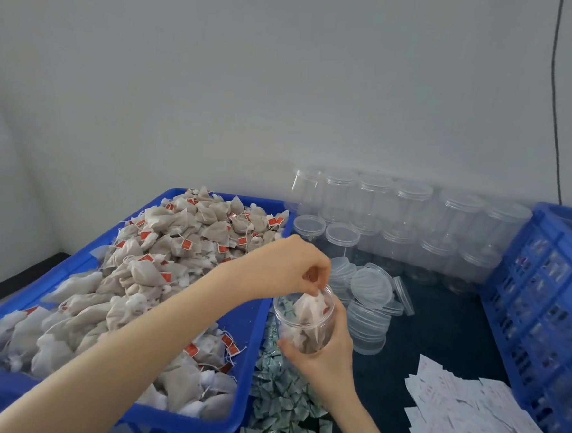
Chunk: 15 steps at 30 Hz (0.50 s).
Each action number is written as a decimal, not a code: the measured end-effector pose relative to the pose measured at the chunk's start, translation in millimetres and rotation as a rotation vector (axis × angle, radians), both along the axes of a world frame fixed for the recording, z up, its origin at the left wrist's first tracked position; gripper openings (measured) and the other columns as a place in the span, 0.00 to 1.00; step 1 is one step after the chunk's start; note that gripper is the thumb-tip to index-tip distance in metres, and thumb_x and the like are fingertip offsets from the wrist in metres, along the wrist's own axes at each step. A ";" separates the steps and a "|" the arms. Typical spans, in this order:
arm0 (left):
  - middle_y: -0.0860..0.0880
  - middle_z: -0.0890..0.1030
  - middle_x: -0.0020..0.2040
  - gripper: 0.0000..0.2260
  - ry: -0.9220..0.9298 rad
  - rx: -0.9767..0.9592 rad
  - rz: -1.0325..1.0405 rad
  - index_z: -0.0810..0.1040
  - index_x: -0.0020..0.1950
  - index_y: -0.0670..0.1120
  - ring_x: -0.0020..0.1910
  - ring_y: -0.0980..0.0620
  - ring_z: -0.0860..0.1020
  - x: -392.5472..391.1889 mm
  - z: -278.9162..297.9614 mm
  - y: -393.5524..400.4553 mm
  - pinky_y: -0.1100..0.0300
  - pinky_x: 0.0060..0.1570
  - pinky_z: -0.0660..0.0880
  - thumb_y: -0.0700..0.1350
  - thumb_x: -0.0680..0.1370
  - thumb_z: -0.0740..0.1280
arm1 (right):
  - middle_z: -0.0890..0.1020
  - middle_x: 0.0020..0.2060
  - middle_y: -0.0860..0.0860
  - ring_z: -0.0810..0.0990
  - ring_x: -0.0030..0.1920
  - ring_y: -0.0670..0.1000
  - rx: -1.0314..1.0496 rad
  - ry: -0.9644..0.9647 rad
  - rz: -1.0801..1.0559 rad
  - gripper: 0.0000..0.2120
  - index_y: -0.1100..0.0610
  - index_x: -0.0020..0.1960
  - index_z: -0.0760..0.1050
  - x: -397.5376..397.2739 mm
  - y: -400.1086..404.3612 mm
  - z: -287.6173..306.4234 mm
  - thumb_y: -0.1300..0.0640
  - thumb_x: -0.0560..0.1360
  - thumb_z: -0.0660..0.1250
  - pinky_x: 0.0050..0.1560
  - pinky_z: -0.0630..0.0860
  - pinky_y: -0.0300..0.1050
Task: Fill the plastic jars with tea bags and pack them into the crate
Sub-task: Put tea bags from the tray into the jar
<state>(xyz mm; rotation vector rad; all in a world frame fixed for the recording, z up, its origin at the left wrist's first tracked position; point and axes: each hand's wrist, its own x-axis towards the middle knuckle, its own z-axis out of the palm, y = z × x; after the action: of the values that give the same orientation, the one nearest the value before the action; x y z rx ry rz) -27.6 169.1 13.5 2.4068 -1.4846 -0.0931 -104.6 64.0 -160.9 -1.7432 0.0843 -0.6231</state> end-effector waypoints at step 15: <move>0.53 0.71 0.34 0.10 0.034 0.341 -0.179 0.75 0.40 0.48 0.33 0.53 0.67 -12.7 -35.8 -43.8 0.60 0.36 0.63 0.37 0.78 0.59 | 0.77 0.58 0.32 0.78 0.59 0.37 0.011 0.002 -0.105 0.45 0.25 0.64 0.61 -14.3 -23.3 -7.7 0.45 0.55 0.82 0.51 0.75 0.28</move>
<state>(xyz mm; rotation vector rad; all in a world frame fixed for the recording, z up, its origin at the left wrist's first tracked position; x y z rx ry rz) -40.4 125.3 -22.3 2.5010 -1.7896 -0.4591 -118.8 40.7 -168.6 -1.7368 0.1808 -0.6960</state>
